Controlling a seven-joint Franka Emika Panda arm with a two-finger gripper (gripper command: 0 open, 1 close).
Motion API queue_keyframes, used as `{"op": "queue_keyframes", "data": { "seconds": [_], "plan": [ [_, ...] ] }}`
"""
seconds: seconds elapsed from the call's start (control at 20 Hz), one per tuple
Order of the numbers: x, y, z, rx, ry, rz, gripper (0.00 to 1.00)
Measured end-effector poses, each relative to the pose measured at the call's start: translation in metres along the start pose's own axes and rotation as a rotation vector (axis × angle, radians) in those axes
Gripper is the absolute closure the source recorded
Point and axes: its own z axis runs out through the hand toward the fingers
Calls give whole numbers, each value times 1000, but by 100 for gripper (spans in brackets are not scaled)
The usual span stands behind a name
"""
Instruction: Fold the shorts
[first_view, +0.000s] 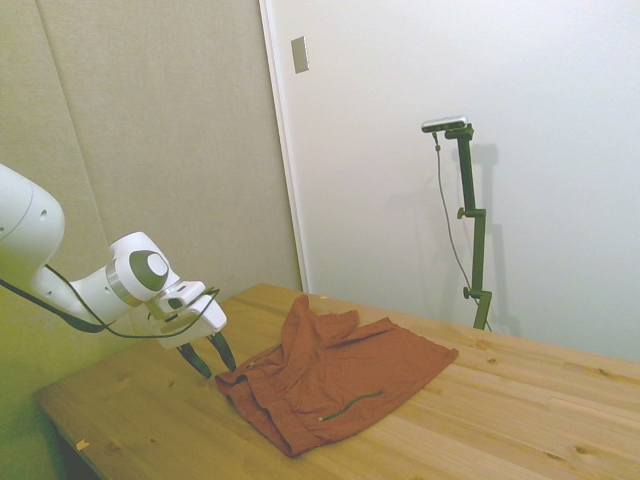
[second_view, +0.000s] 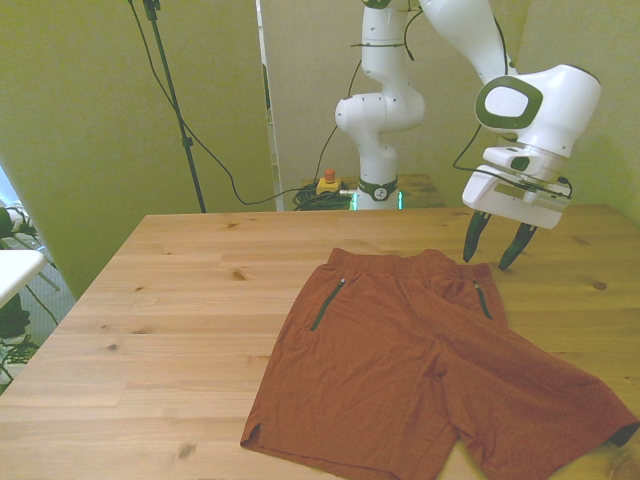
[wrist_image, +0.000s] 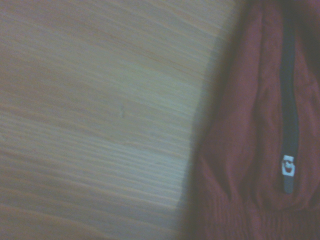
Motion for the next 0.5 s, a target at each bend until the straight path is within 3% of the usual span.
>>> {"op": "queue_keyframes", "data": {
  "seconds": [0.2, 0.25, 0.5],
  "plan": [
    [1, -2, 4, -7, 9, 1, 0],
    [3, 0, 6, -12, 16, 1, 100],
    [7, 2, 9, -14, 15, 9, 100]
  ]
}}
